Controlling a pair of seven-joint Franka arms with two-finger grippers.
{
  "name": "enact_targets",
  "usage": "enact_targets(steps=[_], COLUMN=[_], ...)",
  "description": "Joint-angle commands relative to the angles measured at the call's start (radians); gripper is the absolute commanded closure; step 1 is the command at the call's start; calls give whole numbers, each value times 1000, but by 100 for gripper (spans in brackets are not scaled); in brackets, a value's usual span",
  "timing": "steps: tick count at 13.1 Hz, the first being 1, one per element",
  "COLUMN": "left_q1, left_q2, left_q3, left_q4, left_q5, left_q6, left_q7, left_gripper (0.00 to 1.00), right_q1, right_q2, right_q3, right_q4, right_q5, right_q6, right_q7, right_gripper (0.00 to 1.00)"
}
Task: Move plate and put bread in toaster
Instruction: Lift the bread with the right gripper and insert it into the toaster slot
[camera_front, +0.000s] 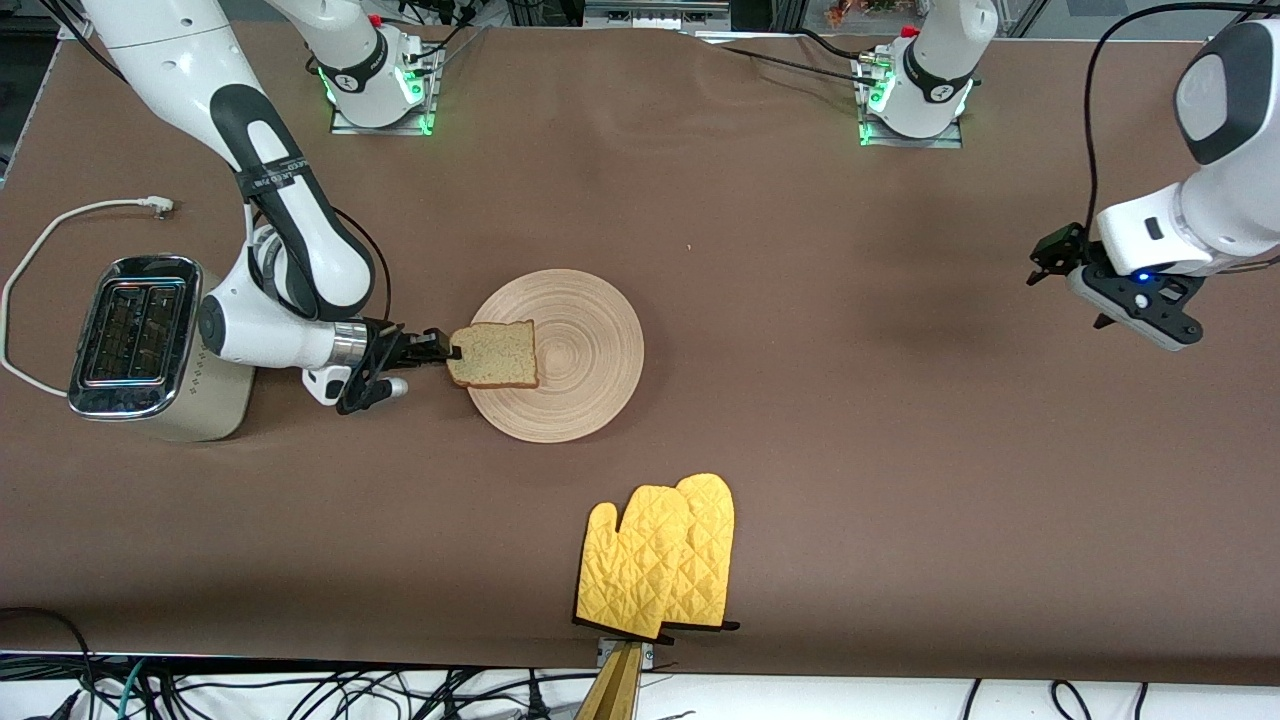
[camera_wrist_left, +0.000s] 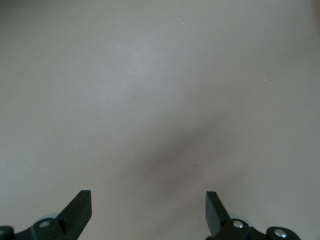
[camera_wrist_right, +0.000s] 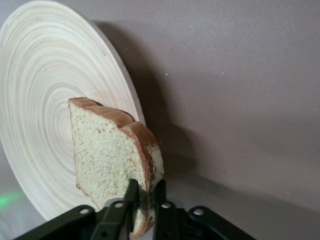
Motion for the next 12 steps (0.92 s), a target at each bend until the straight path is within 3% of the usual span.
enact_targets(steps=[1, 6, 9, 12], left_q1=[-7, -9, -9, -9], left_q2=[7, 4, 7, 8], left_q3=[26, 27, -16, -16], left_q4=[46, 106, 164, 175], left_q5=[42, 39, 71, 123], left_q6=[-44, -96, -205, -210], left_q7=[66, -341, -634, -574], left_gripper=[0, 0, 0, 0], right_q1=[-8, -9, -9, -9], right_q2=[-11, -38, -55, -74], right_q3=[2, -55, -92, -125], right_q4=[21, 184, 324, 447], right_q5=[21, -36, -222, -436], right_q6=[-37, -274, -397, -552], right_q7=[-15, 122, 210, 309], right_gripper=[100, 100, 100, 100])
